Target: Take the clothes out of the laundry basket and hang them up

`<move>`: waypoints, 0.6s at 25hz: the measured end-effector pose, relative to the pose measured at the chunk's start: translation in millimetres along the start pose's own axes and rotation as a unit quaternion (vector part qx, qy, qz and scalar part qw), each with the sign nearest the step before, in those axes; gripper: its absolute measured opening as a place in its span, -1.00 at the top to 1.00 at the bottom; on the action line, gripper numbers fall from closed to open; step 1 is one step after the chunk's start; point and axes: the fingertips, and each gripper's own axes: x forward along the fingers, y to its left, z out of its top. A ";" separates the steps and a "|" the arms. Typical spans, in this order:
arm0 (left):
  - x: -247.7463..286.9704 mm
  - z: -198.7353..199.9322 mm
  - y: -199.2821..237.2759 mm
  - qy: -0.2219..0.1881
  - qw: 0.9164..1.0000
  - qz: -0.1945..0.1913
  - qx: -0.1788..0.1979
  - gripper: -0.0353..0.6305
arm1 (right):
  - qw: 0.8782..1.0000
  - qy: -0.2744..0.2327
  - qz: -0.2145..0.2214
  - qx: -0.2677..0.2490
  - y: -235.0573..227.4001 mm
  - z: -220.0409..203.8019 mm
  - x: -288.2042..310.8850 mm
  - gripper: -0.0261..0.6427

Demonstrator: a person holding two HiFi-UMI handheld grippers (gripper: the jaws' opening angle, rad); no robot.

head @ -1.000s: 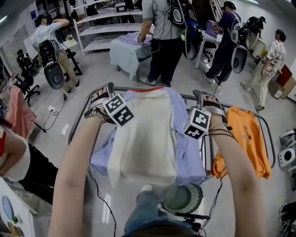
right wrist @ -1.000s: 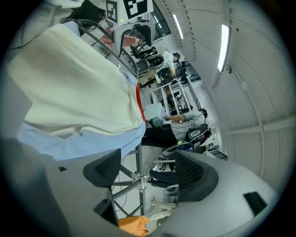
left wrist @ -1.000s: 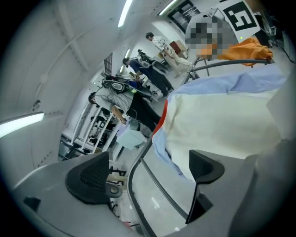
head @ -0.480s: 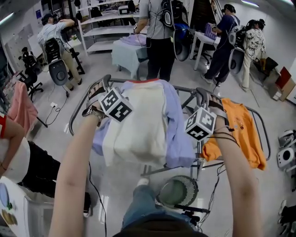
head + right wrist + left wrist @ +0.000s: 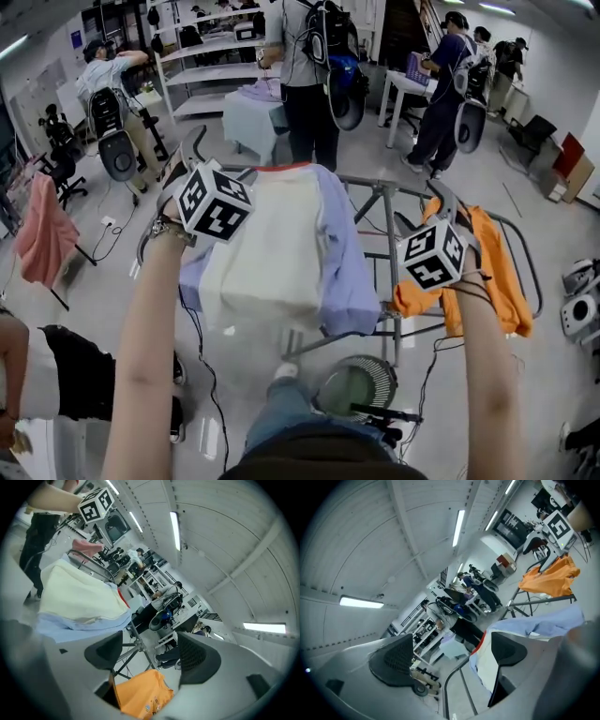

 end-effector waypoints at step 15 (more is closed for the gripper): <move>-62.0 26.9 -76.9 -0.133 0.972 -0.023 -0.193 -0.65 | 0.983 -0.022 -0.029 0.179 -10.5 -53.8 -71.7 -0.16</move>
